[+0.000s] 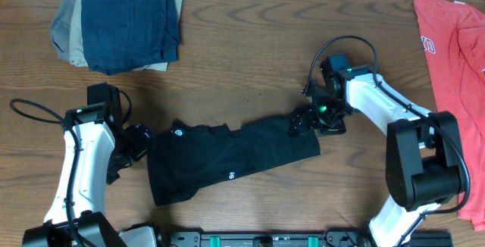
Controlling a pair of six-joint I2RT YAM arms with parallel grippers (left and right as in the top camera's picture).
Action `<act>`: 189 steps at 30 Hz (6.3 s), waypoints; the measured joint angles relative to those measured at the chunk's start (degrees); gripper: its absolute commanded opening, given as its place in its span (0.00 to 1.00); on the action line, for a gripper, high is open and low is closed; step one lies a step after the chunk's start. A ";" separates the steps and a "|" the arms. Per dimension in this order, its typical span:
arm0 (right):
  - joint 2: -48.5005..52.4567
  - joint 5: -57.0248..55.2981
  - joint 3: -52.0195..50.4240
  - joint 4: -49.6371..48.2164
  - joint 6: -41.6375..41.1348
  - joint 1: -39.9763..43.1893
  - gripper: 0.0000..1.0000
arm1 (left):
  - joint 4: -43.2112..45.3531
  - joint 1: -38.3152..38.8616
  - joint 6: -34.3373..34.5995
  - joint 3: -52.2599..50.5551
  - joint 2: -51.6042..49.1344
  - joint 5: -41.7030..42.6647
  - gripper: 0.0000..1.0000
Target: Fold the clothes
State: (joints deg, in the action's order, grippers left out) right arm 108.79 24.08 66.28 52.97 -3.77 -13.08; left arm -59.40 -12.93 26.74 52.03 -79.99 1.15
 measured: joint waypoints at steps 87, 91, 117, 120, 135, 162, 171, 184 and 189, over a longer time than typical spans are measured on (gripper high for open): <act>-16.70 -20.44 -0.02 7.34 -16.48 34.03 0.99 | 30.71 22.08 -17.16 -5.22 -21.14 52.70 0.84; -16.70 -20.41 -0.02 7.32 -16.50 34.03 0.99 | 30.75 22.91 -14.82 -5.27 -21.33 48.78 0.49; -16.70 -20.26 -0.02 7.34 -16.63 34.03 0.99 | -0.57 15.87 -5.53 8.83 -16.79 10.40 0.06; -16.70 -20.26 -0.02 7.37 -16.63 34.03 0.99 | -7.19 15.17 -5.53 15.78 -12.72 5.66 0.06; -16.70 -20.26 -0.02 7.34 -16.63 34.03 0.99 | -16.65 27.63 -5.75 31.17 -6.60 5.09 0.06; -16.70 -20.26 -0.02 7.32 -16.63 34.03 0.99 | 5.90 54.55 7.61 30.88 -23.41 11.23 0.07; -16.70 -20.26 -0.02 7.34 -16.63 34.03 0.99 | 10.64 55.91 10.40 30.86 -23.85 12.07 0.06; -16.70 -20.26 -0.02 7.37 -16.63 34.03 0.99 | 1.33 54.77 10.54 31.10 -23.37 9.33 0.06; -16.70 -20.26 -0.02 7.37 -16.61 34.03 0.99 | -4.00 53.20 8.50 33.62 -21.24 7.76 0.06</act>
State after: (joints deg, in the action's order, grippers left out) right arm 92.09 3.81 66.26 60.34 -20.38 20.95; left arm -63.40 40.27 35.24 85.65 -101.23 8.91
